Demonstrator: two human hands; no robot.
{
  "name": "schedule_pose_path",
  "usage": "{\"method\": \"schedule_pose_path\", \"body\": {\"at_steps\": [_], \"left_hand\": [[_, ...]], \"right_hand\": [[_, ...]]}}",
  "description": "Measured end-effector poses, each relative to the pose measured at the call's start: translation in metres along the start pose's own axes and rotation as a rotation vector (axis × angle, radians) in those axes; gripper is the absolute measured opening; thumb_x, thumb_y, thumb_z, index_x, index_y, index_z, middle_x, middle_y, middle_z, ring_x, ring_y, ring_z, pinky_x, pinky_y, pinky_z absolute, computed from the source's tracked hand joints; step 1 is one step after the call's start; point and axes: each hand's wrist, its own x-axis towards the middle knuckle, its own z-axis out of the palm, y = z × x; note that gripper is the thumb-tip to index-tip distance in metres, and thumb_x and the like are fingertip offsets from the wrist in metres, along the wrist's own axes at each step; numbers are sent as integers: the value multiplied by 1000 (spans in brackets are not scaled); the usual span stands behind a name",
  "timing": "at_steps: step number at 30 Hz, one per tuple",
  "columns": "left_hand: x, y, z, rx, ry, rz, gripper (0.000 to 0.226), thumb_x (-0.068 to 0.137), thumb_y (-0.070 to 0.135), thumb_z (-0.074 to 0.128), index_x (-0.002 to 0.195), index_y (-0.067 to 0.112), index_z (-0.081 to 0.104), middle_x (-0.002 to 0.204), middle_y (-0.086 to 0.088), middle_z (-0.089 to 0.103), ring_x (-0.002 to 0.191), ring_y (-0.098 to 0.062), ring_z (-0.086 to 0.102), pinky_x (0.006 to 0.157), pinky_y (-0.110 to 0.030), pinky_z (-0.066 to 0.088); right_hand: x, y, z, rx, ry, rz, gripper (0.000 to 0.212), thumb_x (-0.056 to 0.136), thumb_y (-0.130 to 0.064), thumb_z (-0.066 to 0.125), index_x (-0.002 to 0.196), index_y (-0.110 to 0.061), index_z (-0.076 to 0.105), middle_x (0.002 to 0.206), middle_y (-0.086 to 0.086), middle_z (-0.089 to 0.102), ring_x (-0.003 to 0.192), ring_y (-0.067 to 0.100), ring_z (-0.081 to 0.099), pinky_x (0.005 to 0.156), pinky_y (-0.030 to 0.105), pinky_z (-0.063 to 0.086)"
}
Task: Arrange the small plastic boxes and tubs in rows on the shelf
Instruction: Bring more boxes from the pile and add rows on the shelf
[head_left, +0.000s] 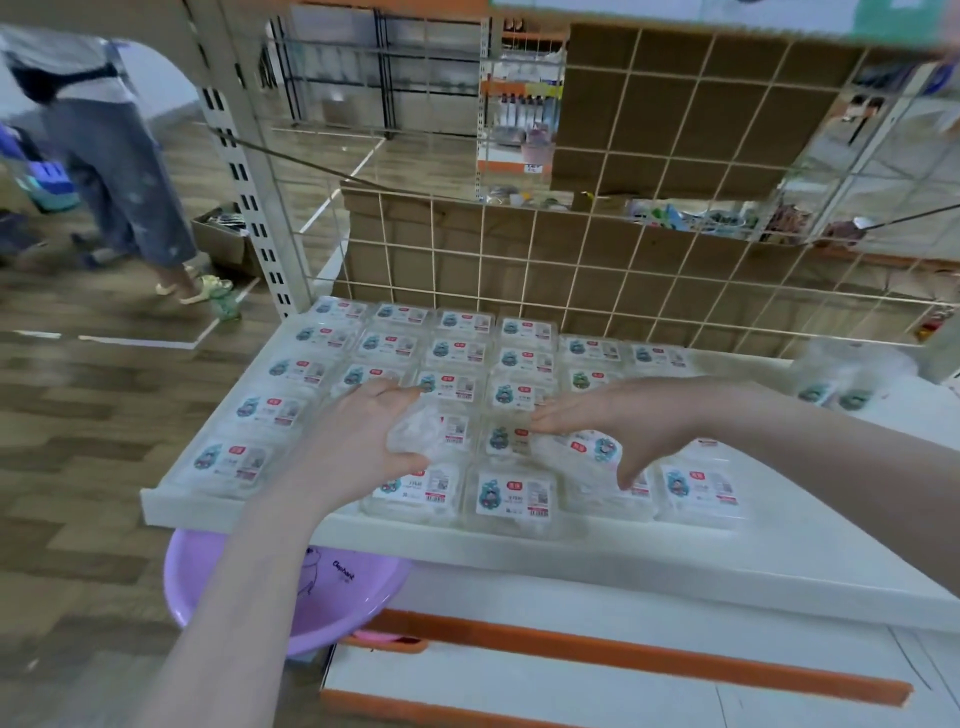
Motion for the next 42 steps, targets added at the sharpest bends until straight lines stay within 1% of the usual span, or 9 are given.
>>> {"method": "schedule_pose_path", "body": {"at_steps": [3,7,10,13,24,28,33,38,42], "left_hand": [[0,0,0,-9,4,-17,76,76,38,75,141,18,41,145,-3,39,133,-19,36,109,-29,27],[0,1,0,-9,20,-26,75,76,38,74,141,19,41,144,-2,41,131,-19,37,105,-27,27],[2,1,0,-12,26,-33,74,76,38,74,141,19,42,142,-2,42,130,-20,38,103,-27,28],[4,2,2,-8,29,-39,74,76,38,75,140,19,43,140,-3,44,129,-20,39,104,-29,30],[16,16,16,-7,-31,14,75,76,39,74,141,18,42,144,-4,41,133,-20,36,107,-29,25],[18,20,19,-12,-38,31,74,76,39,75,140,18,44,142,-4,43,130,-22,38,107,-34,31],[18,23,19,-8,-38,28,74,76,40,73,141,20,42,145,-3,40,133,-21,35,109,-35,30],[14,26,20,-18,-18,30,75,76,41,73,141,21,42,144,-3,39,132,-20,37,106,-32,30],[10,26,20,0,-15,27,75,76,41,73,141,21,41,143,-3,40,130,-21,38,104,-30,30]], "right_hand": [[-1,-4,-1,10,43,-20,76,69,-41,78,135,-25,44,137,1,46,121,21,48,98,33,42],[-8,-8,-1,-70,223,-122,89,72,-47,72,145,-26,27,136,-9,38,117,9,39,94,23,37],[-21,-5,5,-18,361,-2,88,69,-59,66,141,-22,31,129,-5,45,107,12,44,91,27,42],[-35,-4,19,67,442,173,85,64,-65,59,131,-17,42,129,1,48,114,20,46,95,38,44],[-35,-22,80,61,599,412,87,72,-77,46,134,-17,40,129,3,48,118,23,41,97,33,37],[-44,-12,78,146,602,244,91,74,-75,46,144,-19,30,145,-2,35,131,19,32,105,30,27],[-59,14,66,174,418,-39,90,77,-60,61,149,-32,13,155,-18,9,140,-2,8,112,18,10],[-55,23,60,70,349,-135,90,78,-44,70,148,-32,15,153,-20,7,132,-14,-3,111,15,4],[-48,23,61,48,335,-158,84,80,-41,69,147,-35,19,155,-18,10,140,-5,2,114,21,10]]}}
